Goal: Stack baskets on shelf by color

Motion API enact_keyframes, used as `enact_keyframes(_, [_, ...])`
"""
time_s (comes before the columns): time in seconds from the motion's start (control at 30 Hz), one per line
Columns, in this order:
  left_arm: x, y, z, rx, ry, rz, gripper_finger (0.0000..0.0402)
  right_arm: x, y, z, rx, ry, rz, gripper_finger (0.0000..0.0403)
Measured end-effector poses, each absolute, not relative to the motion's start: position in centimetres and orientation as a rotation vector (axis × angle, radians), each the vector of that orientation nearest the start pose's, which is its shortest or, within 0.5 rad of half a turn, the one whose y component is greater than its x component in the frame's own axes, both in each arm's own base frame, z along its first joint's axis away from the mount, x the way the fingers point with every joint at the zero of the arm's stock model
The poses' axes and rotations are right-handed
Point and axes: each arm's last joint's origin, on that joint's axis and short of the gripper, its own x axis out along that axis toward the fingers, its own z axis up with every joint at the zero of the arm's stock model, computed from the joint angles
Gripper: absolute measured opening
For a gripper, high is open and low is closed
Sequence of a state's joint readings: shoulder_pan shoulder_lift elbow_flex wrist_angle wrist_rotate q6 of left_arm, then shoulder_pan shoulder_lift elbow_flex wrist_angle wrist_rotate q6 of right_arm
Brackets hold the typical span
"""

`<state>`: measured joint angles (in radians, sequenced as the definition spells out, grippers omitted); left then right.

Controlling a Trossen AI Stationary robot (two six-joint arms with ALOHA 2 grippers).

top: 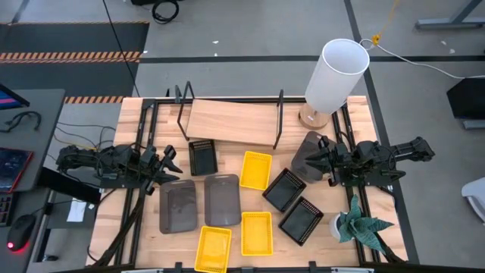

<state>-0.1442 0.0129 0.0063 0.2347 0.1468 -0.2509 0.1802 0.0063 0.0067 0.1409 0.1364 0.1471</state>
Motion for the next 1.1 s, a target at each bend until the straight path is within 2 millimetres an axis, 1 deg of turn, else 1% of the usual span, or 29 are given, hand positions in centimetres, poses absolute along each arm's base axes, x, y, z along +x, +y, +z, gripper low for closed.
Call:
enact_keyframes(0.73, [9.4,-1.8,18.7,-0.248,-0.191,-0.317,0.0117,9.6,1.3,17.9,0.169,-0.138,0.054,0.0079])
enact_keyframes(0.9, [9.4,-1.8,18.7,-0.248,-0.191,-0.317,0.0117,9.4,1.3,18.6,0.186,-0.213,0.043,0.0079])
enact_keyframes(1.1, [9.4,-1.8,18.7,-0.248,-0.192,-0.317,0.0117,9.2,1.2,19.4,0.301,-0.289,0.062,0.0079])
